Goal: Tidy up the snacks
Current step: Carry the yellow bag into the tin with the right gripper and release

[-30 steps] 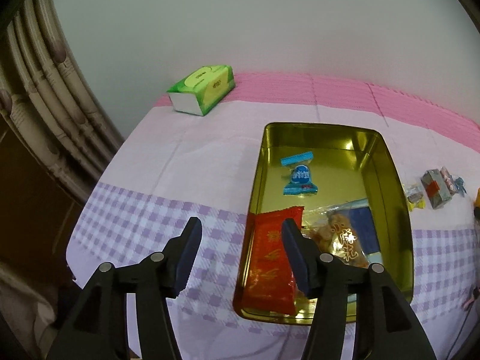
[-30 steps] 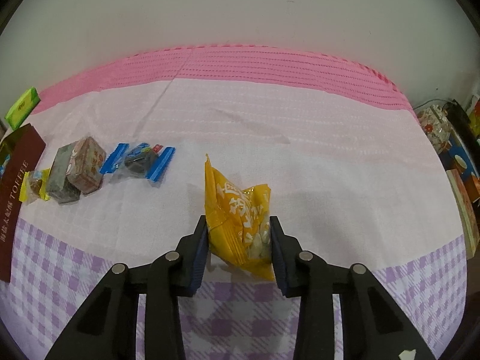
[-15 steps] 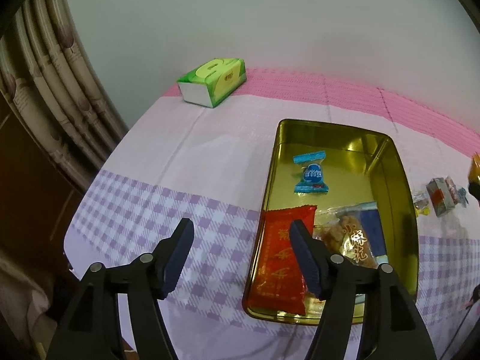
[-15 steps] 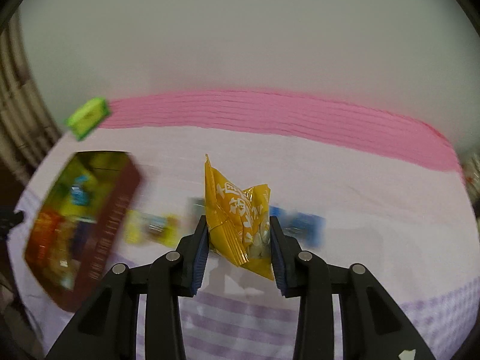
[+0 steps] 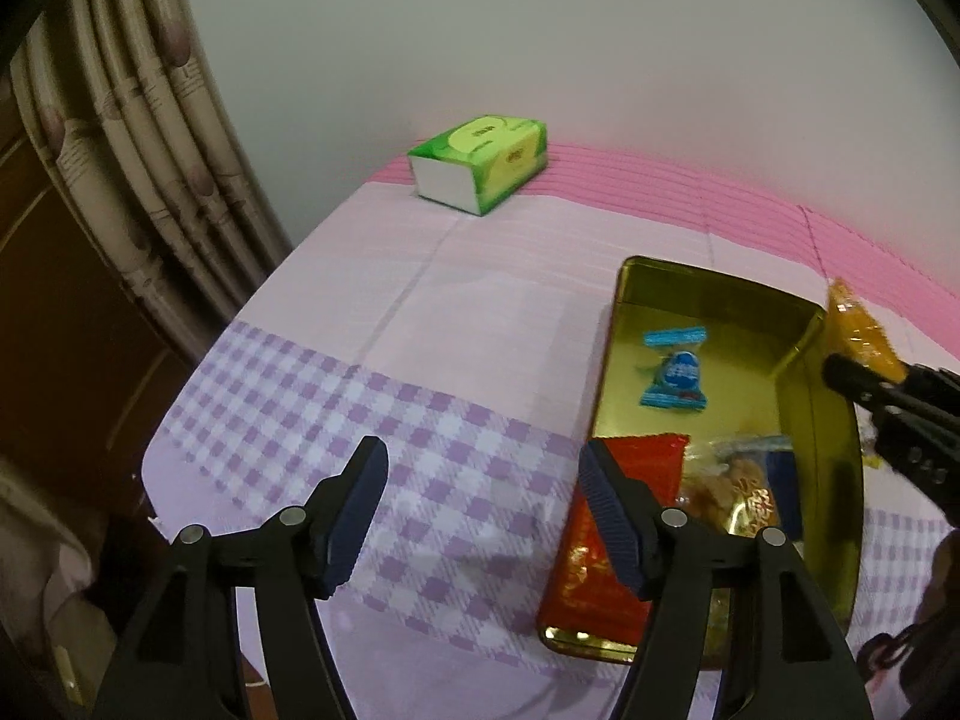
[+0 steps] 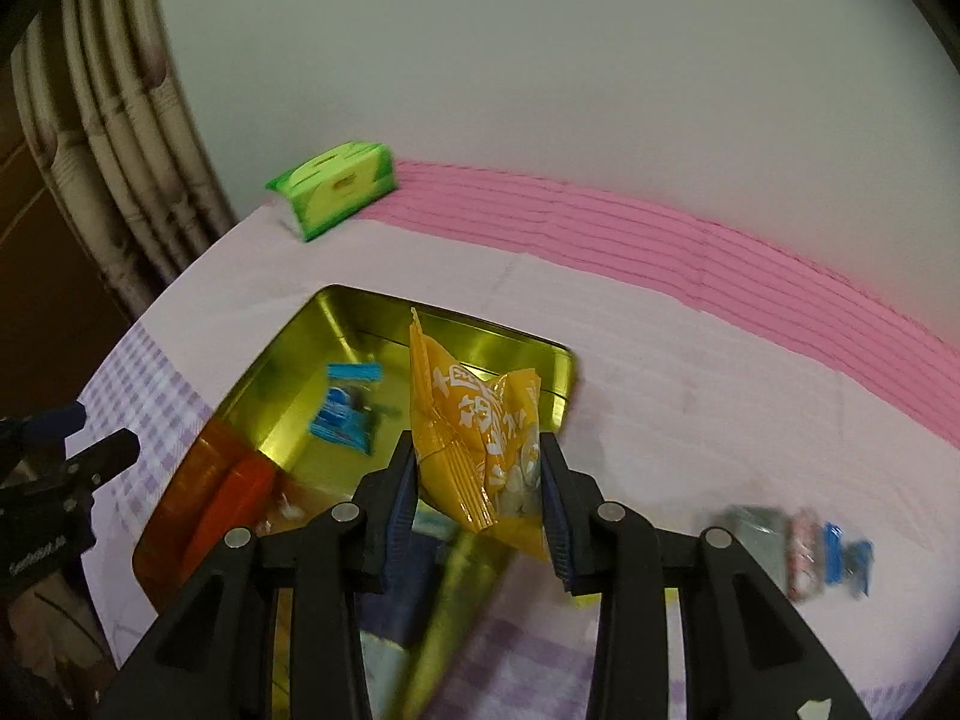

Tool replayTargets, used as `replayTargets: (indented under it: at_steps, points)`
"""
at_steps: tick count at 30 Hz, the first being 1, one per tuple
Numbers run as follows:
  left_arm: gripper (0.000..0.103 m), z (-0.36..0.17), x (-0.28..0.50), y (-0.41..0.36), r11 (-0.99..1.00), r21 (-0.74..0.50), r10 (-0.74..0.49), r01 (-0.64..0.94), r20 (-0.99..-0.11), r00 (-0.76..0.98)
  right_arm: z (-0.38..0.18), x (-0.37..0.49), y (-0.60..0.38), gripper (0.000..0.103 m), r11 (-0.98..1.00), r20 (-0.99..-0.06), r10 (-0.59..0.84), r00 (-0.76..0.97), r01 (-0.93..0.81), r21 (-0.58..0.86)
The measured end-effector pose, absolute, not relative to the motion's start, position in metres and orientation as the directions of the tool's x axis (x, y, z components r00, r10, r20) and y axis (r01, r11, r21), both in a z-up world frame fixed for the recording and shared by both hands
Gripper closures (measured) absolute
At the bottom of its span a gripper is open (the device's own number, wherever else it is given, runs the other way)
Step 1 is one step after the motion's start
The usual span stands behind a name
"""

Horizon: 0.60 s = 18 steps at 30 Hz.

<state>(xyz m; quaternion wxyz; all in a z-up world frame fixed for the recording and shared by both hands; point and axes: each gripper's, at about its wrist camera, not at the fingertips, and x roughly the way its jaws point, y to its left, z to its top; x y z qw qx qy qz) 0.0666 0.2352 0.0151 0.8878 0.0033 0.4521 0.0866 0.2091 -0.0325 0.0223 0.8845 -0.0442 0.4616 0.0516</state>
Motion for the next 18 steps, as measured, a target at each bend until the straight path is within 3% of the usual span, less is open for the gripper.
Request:
replayTargets:
  at_steps: [18]
  points:
    - [0.036,0.011,0.071,0.252,0.974,0.065,0.177,-0.215,-0.814,0.554,-0.015,0.229,-0.015,0.066,0.979,-0.873,0.010,0.487,-0.182,-0.090]
